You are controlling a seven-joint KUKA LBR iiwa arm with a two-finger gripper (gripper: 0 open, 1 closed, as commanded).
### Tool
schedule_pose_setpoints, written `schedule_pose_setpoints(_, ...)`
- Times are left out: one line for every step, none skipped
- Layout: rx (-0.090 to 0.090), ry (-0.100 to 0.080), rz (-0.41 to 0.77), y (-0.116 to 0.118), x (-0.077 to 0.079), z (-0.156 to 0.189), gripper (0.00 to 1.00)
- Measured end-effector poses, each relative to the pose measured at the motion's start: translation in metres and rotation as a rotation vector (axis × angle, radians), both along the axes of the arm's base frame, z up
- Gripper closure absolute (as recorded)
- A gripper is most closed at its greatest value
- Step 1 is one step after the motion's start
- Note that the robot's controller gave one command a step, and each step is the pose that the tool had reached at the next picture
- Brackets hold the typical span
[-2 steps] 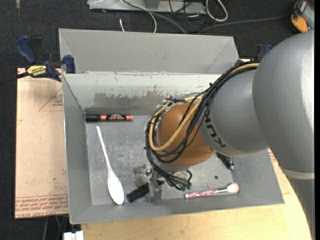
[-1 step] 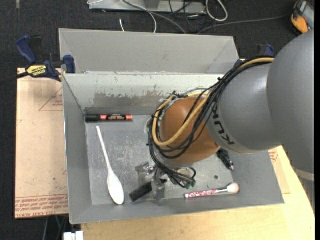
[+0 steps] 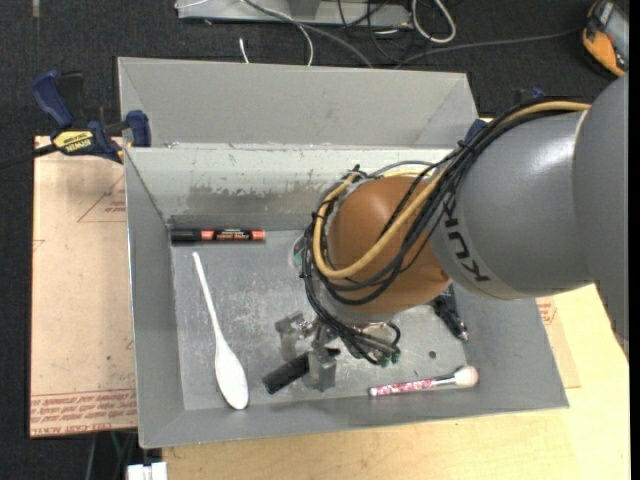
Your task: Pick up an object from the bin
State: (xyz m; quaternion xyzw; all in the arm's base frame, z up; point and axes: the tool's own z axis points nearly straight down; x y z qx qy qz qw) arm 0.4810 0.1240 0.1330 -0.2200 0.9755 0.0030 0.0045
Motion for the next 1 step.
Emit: schedule_pose_setpoints(0.001, -0.004, -0.001, 0.0005, 0.0011, 0.0225, 1.0)
